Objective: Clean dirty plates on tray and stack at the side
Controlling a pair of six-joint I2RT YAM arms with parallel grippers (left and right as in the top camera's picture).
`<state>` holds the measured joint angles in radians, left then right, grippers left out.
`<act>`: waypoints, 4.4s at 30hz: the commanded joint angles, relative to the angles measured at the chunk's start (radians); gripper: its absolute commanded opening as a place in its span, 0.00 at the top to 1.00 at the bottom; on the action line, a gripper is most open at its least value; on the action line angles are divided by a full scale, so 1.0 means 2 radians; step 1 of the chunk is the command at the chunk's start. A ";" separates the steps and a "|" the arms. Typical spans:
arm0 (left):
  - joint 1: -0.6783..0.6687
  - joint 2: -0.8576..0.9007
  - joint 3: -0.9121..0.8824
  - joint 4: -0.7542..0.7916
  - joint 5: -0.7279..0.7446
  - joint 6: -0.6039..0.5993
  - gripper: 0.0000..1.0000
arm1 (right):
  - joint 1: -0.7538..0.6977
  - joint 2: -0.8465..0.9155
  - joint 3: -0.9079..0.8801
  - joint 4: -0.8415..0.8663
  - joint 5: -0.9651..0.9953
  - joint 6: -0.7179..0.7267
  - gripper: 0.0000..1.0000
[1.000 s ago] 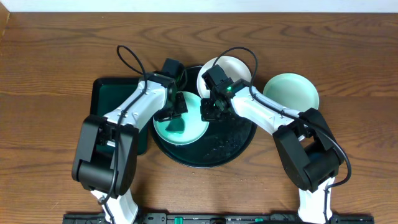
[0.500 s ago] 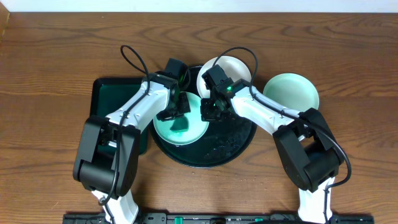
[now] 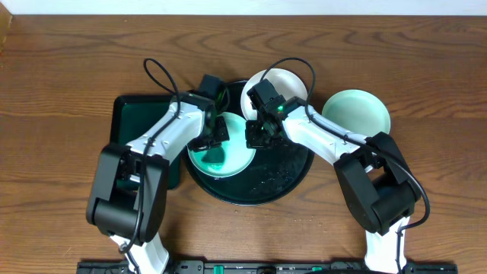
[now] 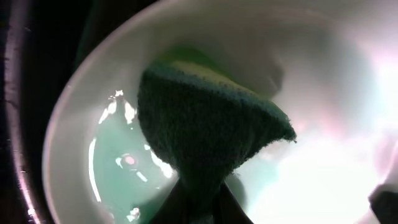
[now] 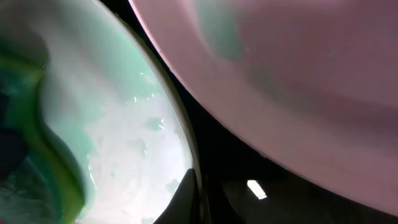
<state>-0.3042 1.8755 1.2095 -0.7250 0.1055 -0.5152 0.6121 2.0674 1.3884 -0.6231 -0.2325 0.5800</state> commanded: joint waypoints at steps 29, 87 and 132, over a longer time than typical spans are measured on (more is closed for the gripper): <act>0.207 -0.107 0.133 -0.132 -0.031 0.076 0.93 | 0.215 -0.114 0.141 -0.177 0.733 -0.154 0.99; 0.195 -0.081 0.133 -0.076 -0.023 0.069 0.93 | -0.358 -0.163 -0.101 -0.038 0.102 -0.153 0.62; 0.195 -0.102 0.192 -0.170 0.031 0.115 0.93 | -0.195 0.147 0.334 -0.226 -0.058 -0.377 0.99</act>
<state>0.0868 1.6924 1.5707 -1.0645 0.1623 -0.3054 0.2138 2.3627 2.0281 -1.0439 -0.3225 -0.2264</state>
